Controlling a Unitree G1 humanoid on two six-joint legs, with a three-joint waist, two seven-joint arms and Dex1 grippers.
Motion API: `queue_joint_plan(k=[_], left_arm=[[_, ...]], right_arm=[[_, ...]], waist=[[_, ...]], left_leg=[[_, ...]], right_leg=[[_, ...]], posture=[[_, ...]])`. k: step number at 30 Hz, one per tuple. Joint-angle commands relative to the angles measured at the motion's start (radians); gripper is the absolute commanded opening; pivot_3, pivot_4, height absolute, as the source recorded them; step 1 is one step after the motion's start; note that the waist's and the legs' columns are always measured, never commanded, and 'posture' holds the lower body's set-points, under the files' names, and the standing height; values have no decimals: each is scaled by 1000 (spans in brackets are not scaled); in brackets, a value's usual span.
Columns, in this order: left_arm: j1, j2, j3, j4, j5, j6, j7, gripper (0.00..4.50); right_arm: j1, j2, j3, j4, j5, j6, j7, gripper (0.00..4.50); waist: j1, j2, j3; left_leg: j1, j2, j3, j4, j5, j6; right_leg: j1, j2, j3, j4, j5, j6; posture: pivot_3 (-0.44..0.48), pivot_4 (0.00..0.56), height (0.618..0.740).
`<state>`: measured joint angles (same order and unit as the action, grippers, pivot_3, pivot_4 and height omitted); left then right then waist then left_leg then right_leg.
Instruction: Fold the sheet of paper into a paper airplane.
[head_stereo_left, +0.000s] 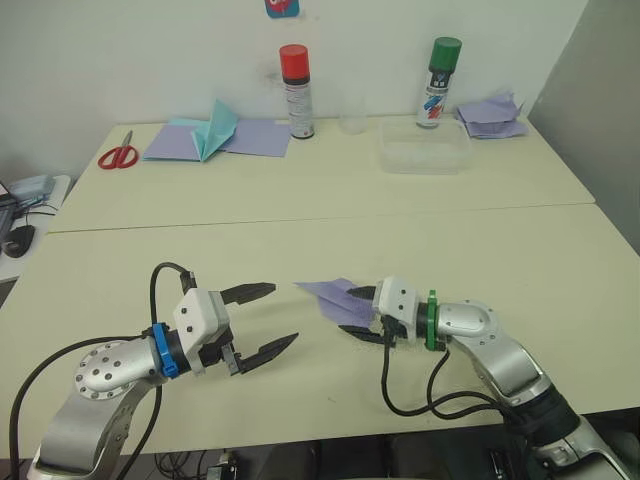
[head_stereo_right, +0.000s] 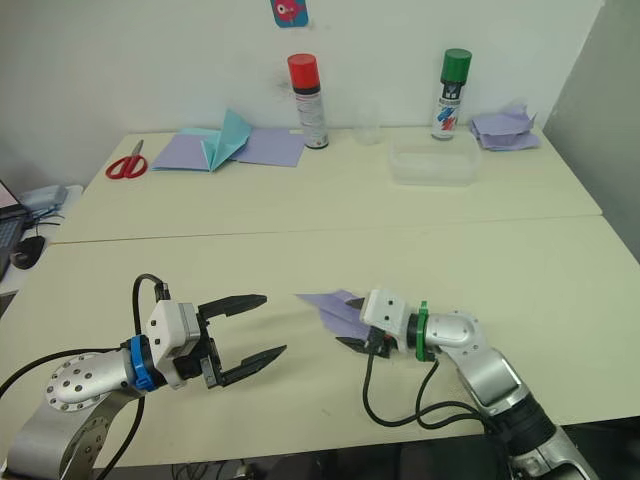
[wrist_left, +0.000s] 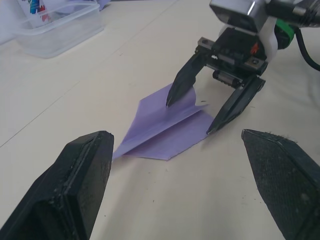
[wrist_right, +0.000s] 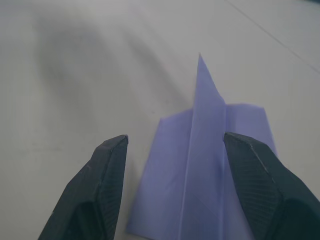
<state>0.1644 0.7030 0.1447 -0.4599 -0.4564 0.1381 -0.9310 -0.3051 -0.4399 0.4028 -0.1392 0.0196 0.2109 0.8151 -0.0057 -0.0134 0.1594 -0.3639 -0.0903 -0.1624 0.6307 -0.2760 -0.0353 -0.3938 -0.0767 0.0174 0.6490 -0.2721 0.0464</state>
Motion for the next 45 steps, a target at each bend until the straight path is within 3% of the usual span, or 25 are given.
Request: queue_joint_plan(k=[1, 12, 16, 22, 32, 45], left_arm=[[-7, 0, 4, -29, 1, -15, 1, 4500], [-34, -4, -14, -39, 4, 5, 16, 4500], [-38, -3, -17, -34, 6, 1, 18, 4500], [-39, -9, -23, -27, 12, -7, 19, 4500], [-38, -20, -32, -21, 26, -15, 19, 4500], [-39, -30, -42, -21, 37, -15, 24, 4500]], right_arm=[[-32, 24, -2, 6, -31, -22, -33, 3167], [-50, 110, -100, 3, 83, 181, -62, 3167], [-57, 105, -98, 16, 70, 186, -64, 2198], [-72, 93, -57, 27, 27, 170, -57, 20], [-140, 85, 14, 34, -54, 185, -50, 20], [-146, 65, 7, 59, -58, 212, -45, 20]], waist=[[0, 0, 0], [0, 0, 0], [-1, 0, 0], [-2, 0, 0], [-3, 0, 0], [-3, 0, 0]], left_leg=[[0, 0, 0, 0, 0, 0], [0, 0, 0, 0, 0, 0], [0, 0, 0, 0, 0, 0], [0, 0, 0, 0, 0, 0], [0, 0, 0, 0, 0, 0], [0, 0, 0, 0, 0, 0]], right_leg=[[0, 0, 0, 0, 0, 0], [0, 0, 0, 0, 0, 0], [0, 0, 0, 1, 0, 0], [0, 0, 0, 1, 0, -1], [-1, 0, 0, 1, 0, -1], [0, 0, 0, 1, 1, -1]], posture=[[0, 150, 740], [0, 150, 740], [0, 150, 740], [0, 150, 740], [0, 150, 740], [0, 150, 740]])
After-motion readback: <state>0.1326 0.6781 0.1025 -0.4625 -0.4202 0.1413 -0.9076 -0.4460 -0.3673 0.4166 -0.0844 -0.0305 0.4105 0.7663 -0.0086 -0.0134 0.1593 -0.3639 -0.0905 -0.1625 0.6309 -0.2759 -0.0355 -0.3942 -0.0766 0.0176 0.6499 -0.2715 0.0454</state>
